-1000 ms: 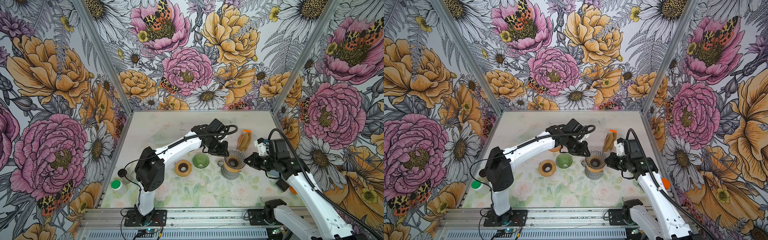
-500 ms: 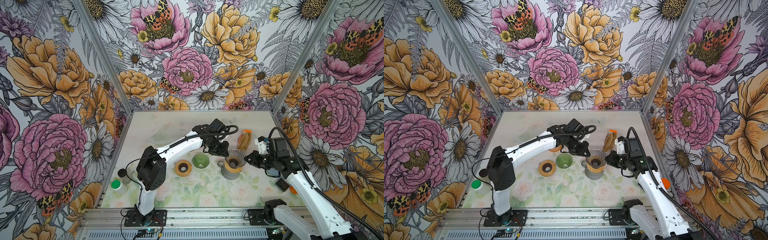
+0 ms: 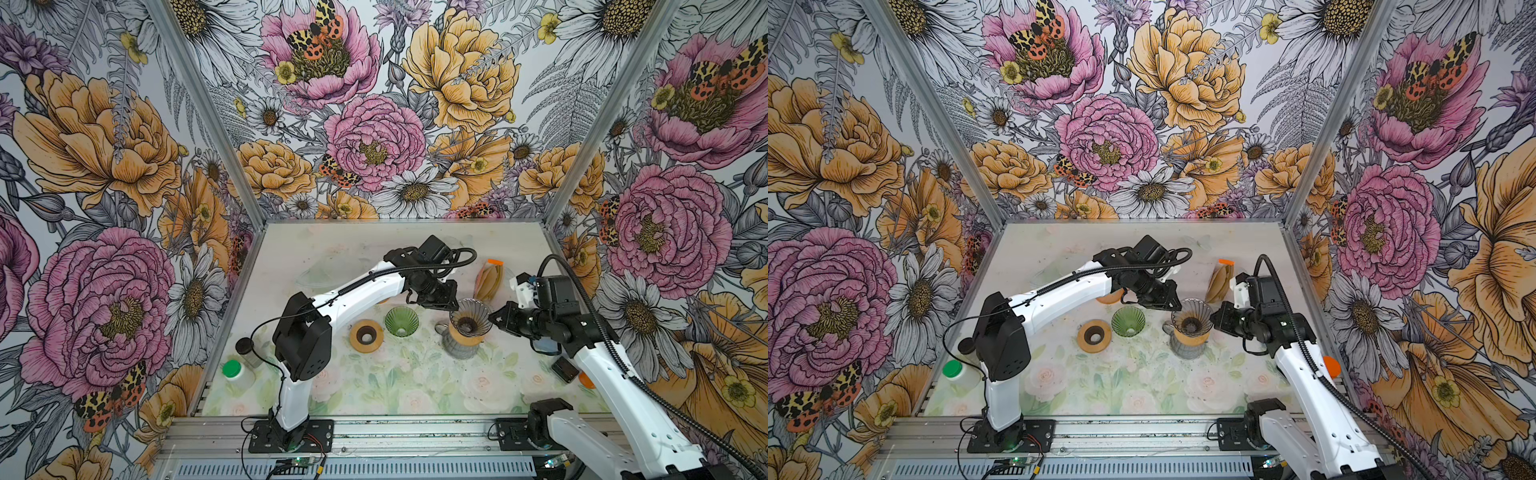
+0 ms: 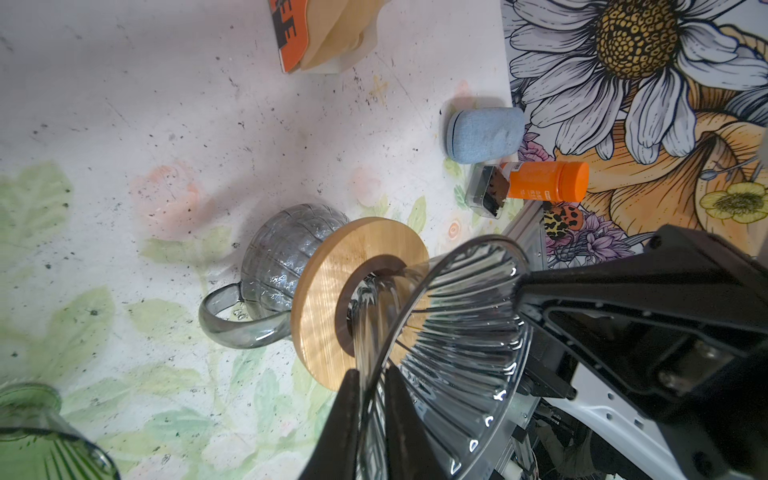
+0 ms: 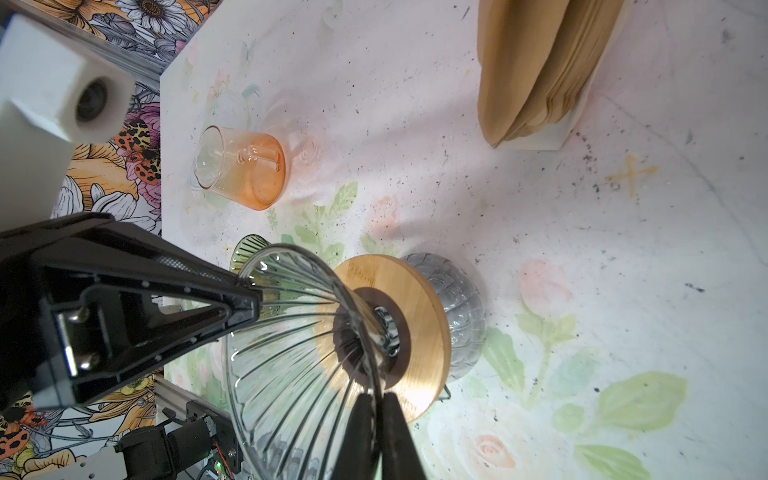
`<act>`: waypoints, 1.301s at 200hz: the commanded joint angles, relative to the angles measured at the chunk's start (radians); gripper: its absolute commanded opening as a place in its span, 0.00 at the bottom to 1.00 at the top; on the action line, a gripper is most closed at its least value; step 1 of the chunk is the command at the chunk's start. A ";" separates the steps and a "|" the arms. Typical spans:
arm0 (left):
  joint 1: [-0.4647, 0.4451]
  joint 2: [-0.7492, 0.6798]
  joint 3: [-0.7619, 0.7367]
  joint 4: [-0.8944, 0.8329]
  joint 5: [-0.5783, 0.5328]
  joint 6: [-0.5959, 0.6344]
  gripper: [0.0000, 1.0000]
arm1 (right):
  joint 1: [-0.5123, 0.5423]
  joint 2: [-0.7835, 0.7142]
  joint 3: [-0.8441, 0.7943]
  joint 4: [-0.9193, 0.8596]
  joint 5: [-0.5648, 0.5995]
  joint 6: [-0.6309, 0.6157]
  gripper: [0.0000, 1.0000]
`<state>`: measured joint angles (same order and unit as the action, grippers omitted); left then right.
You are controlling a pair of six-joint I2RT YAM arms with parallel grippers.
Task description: Place the coffee filter in the dripper
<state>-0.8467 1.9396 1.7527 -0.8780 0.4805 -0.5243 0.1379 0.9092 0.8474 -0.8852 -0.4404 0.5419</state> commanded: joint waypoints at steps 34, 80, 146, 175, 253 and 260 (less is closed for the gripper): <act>0.008 0.007 0.027 0.013 -0.013 -0.007 0.16 | -0.008 0.009 0.007 -0.034 0.039 -0.003 0.09; 0.009 0.002 0.033 0.013 -0.008 -0.006 0.18 | -0.008 0.010 0.018 -0.034 0.025 -0.006 0.09; 0.011 -0.003 0.040 0.012 -0.008 -0.005 0.23 | -0.008 0.005 0.051 -0.032 0.024 -0.010 0.15; 0.014 -0.015 0.034 0.012 -0.015 -0.005 0.26 | -0.009 0.003 0.089 -0.032 0.025 -0.011 0.19; 0.028 -0.178 0.016 0.015 -0.167 0.052 0.53 | -0.062 0.101 0.271 -0.033 0.137 -0.081 0.24; 0.026 -0.194 0.010 0.017 -0.185 0.060 0.55 | -0.069 0.125 0.287 -0.032 0.152 -0.095 0.25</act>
<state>-0.8242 1.8553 1.7702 -0.8783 0.3843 -0.5087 0.0872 0.9787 1.0664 -0.9260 -0.3672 0.5030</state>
